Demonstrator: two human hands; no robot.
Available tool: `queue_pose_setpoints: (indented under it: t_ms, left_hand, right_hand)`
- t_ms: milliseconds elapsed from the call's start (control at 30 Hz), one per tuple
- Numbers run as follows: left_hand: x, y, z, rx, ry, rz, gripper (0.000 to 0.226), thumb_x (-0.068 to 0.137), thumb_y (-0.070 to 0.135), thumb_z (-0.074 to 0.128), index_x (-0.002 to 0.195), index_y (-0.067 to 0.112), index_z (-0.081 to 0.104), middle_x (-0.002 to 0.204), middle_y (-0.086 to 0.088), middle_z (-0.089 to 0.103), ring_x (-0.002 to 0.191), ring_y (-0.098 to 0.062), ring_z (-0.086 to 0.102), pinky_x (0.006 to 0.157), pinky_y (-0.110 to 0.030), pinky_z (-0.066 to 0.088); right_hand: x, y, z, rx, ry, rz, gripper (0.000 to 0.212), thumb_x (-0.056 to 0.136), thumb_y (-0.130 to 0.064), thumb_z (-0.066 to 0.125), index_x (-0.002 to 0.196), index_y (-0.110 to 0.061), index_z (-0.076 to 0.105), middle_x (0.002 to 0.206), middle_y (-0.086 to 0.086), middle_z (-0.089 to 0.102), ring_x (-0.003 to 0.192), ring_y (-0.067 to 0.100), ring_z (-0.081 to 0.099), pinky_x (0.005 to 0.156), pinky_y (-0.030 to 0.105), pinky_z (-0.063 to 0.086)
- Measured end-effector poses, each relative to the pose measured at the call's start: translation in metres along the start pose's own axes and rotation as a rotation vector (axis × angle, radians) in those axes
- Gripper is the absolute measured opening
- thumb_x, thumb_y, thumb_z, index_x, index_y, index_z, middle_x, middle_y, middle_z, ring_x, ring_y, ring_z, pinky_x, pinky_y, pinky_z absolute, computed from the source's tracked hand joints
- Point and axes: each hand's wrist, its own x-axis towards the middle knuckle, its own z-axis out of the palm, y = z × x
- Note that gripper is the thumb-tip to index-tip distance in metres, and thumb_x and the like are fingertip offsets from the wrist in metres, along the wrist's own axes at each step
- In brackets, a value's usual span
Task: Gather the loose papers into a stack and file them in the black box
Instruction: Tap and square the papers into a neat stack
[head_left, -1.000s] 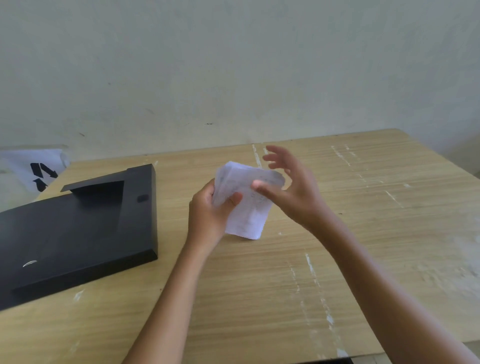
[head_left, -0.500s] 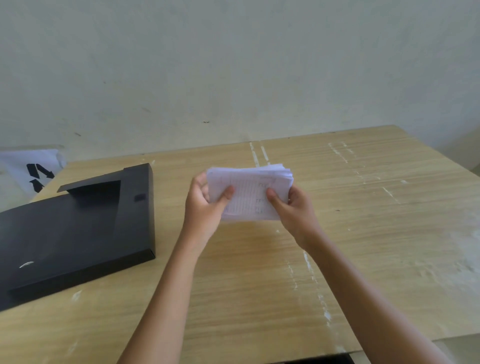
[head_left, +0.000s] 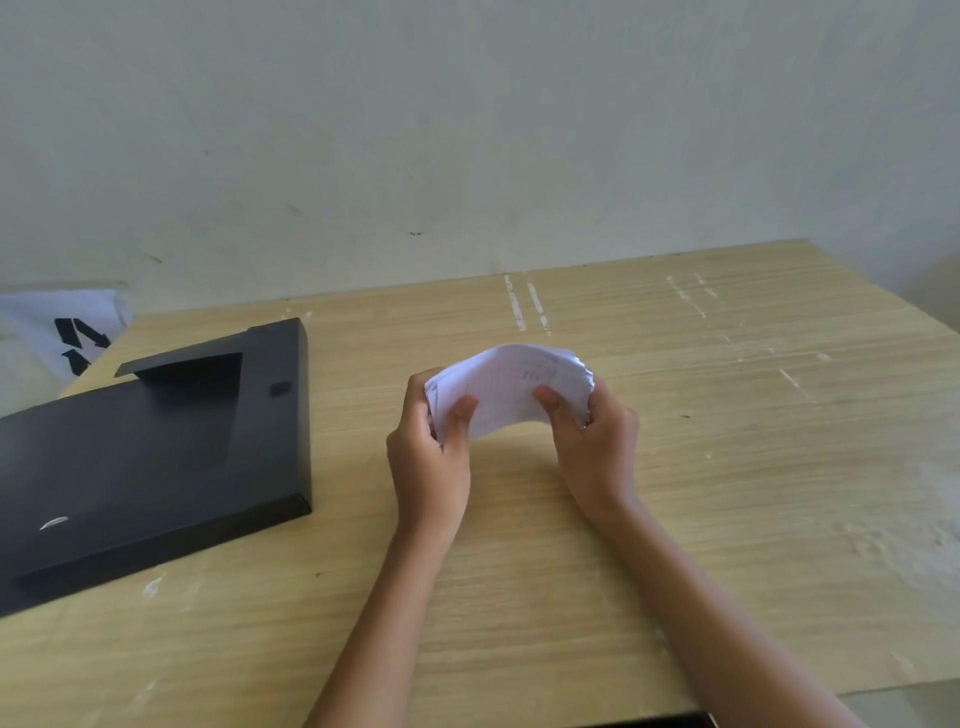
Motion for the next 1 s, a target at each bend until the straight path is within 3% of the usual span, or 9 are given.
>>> queue_pose_setpoints:
  t_ms: [133,267,467,600,667,733,800,900,1000]
  left_hand:
    - [-0.002,-0.009,0.006,0.010,-0.032,-0.124,0.020,0.096,0.034,0.067,0.082,0.023,0.058,0.055,0.011,0.046,0.049,-0.006,0.039,0.052,-0.028,0.034]
    - [0.001,-0.009,0.004,0.037,-0.111,-0.199,0.027,0.097,0.027,0.067,0.122,0.018,0.063,0.085,0.015,0.067,0.077,0.001,0.064,0.070,-0.018,0.049]
    - [0.003,-0.010,-0.006,0.145,-0.173,-0.278,0.017,0.096,0.027,0.069,0.109,0.019,0.061,0.087,0.010,0.067,0.086,-0.014,0.068,0.063,-0.012,0.042]
    - [0.012,0.003,-0.019,0.144,-0.328,-0.325,0.049,0.093,0.040,0.070,0.135,0.027,0.049,0.116,0.013,0.063,0.110,-0.012,0.062,0.077,-0.017,0.045]
    - [0.014,0.016,-0.027,0.251,-0.277,-0.162,0.064,0.094,0.050,0.065,0.148,0.030,0.036,0.139,0.015,0.051,0.128,-0.007,0.048,0.096,-0.023,0.042]
    - [0.016,0.031,-0.028,0.428,-0.149,0.199,0.059,0.100,0.046,0.057,0.152,0.025,0.039,0.153,0.008,0.046,0.141,-0.015,0.041,0.110,-0.032,0.039]
    - [0.019,0.042,-0.018,0.581,-0.164,0.456,0.052,0.104,0.040,0.048,0.152,0.020,0.044,0.157,0.001,0.046,0.147,-0.023,0.037,0.117,-0.040,0.035]
    - [0.017,0.048,0.001,0.782,-0.289,0.475,0.054,0.107,0.041,0.032,0.153,0.016,0.042,0.156,0.000,0.047,0.148,-0.024,0.037,0.120,-0.047,0.028]
    - [0.014,0.041,0.006,0.882,-0.308,0.468,0.052,0.106,0.041,0.030,0.150,0.018,0.047,0.143,0.003,0.059,0.133,-0.023,0.051,0.122,-0.052,0.022]
  right_hand:
    - [0.003,0.003,0.000,-0.010,-0.036,0.049,0.034,0.086,-0.014,0.076,0.074,-0.036,0.054,0.053,-0.023,0.059,0.052,-0.008,0.052,0.053,0.008,0.036]
    - [0.004,0.007,-0.001,-0.025,-0.105,0.073,0.038,0.084,-0.016,0.078,0.068,-0.036,0.051,0.049,-0.017,0.054,0.049,-0.004,0.048,0.049,0.011,0.036]
    - [0.006,0.013,-0.003,-0.049,-0.183,0.121,0.032,0.085,-0.014,0.077,0.064,-0.024,0.056,0.053,-0.013,0.049,0.045,-0.003,0.045,0.046,0.011,0.034]
    - [0.008,0.014,-0.004,-0.048,-0.204,0.113,0.038,0.087,-0.009,0.075,0.064,-0.030,0.053,0.055,-0.015,0.050,0.047,-0.008,0.049,0.048,0.009,0.036]
    - [0.008,0.015,-0.004,-0.066,-0.210,0.104,0.037,0.087,-0.010,0.074,0.065,-0.029,0.053,0.056,-0.015,0.051,0.049,-0.009,0.051,0.050,0.008,0.037]
    - [0.009,0.015,-0.003,-0.075,-0.219,0.105,0.030,0.087,-0.010,0.074,0.070,-0.027,0.056,0.059,-0.016,0.054,0.051,-0.012,0.052,0.051,0.007,0.037]
    - [0.009,0.016,-0.003,-0.073,-0.223,0.087,0.028,0.087,-0.010,0.074,0.073,-0.027,0.057,0.060,-0.018,0.056,0.052,-0.013,0.053,0.053,0.007,0.038]
    - [0.008,0.016,-0.003,-0.088,-0.215,0.063,0.039,0.088,-0.010,0.074,0.066,-0.033,0.053,0.056,-0.017,0.053,0.049,-0.009,0.051,0.051,0.009,0.038]
    - [0.008,0.015,-0.003,-0.099,-0.211,0.062,0.043,0.087,-0.010,0.074,0.063,-0.035,0.049,0.054,-0.016,0.050,0.049,-0.007,0.050,0.050,0.010,0.037]
